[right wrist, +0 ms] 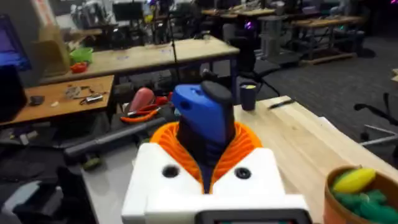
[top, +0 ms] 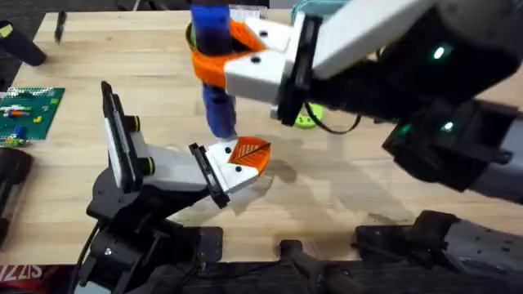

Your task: Pick up the gripper from the table and insert it into the empty holder that is missing its gripper. Then pick up a screw, insert it into the mounting hole, and use the screwdriver to tighten it. Finally, clean up the table by picking up the vegetable and placing it into the bucket.

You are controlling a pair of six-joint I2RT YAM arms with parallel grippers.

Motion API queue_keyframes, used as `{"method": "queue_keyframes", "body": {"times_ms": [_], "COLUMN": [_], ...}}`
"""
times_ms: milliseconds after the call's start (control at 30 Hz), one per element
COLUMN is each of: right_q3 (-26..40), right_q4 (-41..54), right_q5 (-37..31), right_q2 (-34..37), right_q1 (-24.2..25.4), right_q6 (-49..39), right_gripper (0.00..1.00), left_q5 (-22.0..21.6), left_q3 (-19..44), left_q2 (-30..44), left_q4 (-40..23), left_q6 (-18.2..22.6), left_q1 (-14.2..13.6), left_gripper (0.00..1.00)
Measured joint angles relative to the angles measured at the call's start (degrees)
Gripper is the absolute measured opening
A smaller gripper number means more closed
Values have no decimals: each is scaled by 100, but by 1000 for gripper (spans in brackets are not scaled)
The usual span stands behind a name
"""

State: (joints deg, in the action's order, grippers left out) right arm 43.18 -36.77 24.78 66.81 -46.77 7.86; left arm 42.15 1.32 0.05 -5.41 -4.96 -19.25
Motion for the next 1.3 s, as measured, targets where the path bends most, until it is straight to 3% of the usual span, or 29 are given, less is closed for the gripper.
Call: {"method": "queue_keyframes", "body": {"times_ms": [233,467,767,1300], "right_q3": [583,590,594,594], "right_q4": [1,87,578,699], "right_q5": [319,627,1322,1520], "right_q2": [4,-70,-681,-93], "right_q1": [18,19,317,178], "right_q6": [-71,-85,-103,-102], "right_gripper": [45,45,45,45], "left_q5": [2,2,2,2], "left_q3": [0,0,0,0], "left_q2": [0,0,0,0], "left_q4": [0,0,0,0], "left_q6": [-1,-1,-1,0], "left_q1": [0,0,0,0], "left_gripper": [19,18,18,18]}}
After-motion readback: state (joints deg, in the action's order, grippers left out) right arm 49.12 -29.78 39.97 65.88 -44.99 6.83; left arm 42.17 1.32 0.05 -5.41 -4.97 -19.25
